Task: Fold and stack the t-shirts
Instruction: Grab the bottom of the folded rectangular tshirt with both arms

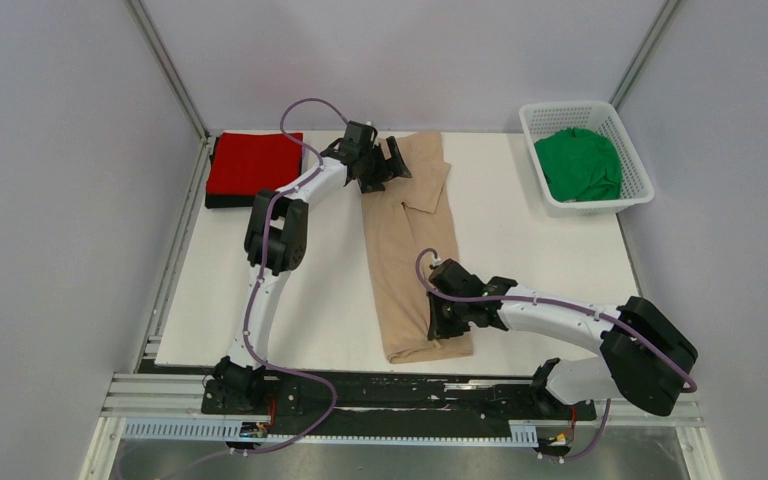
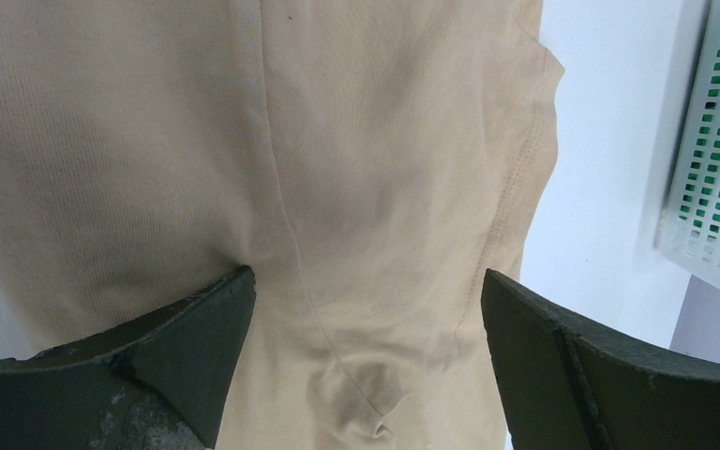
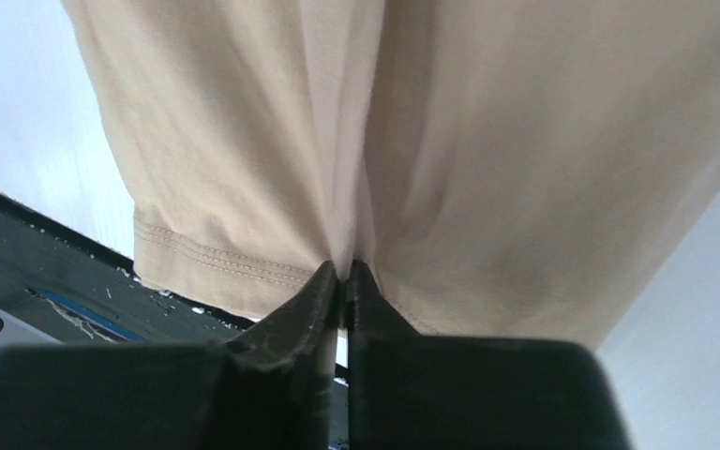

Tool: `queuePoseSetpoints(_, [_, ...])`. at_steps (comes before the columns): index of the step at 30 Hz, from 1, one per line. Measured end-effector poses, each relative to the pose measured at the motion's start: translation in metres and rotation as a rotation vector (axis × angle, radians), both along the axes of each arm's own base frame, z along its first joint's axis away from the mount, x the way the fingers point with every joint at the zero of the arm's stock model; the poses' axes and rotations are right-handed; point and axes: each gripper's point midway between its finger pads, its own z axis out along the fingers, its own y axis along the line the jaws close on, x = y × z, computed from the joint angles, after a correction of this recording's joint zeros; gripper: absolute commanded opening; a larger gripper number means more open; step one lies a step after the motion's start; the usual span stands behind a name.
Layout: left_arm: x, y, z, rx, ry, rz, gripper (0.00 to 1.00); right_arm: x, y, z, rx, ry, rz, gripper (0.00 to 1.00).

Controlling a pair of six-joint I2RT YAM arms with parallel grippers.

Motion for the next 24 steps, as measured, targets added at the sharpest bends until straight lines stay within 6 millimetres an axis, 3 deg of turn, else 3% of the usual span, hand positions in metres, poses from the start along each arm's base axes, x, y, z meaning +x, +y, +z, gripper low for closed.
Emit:
queuePoseSetpoints(12, [0.001,0.001,0.000,0.006,-0.001,0.005,1.00,-0.026,0.042,0.067,0.357,0.083,0.056,0.01])
queuePoseSetpoints(15, [0.001,0.001,0.000,0.007,-0.002,0.004,1.00,-0.027,0.041,0.061,0.357,0.099,0.033,0.04])
queuePoseSetpoints(18, [0.001,0.001,0.000,0.012,-0.003,0.001,1.00,-0.029,0.032,0.042,0.318,0.143,-0.017,0.07])
queuePoseSetpoints(24, [-0.001,0.001,0.001,0.027,-0.007,-0.015,1.00,-0.049,0.007,-0.001,0.209,0.261,-0.105,0.30])
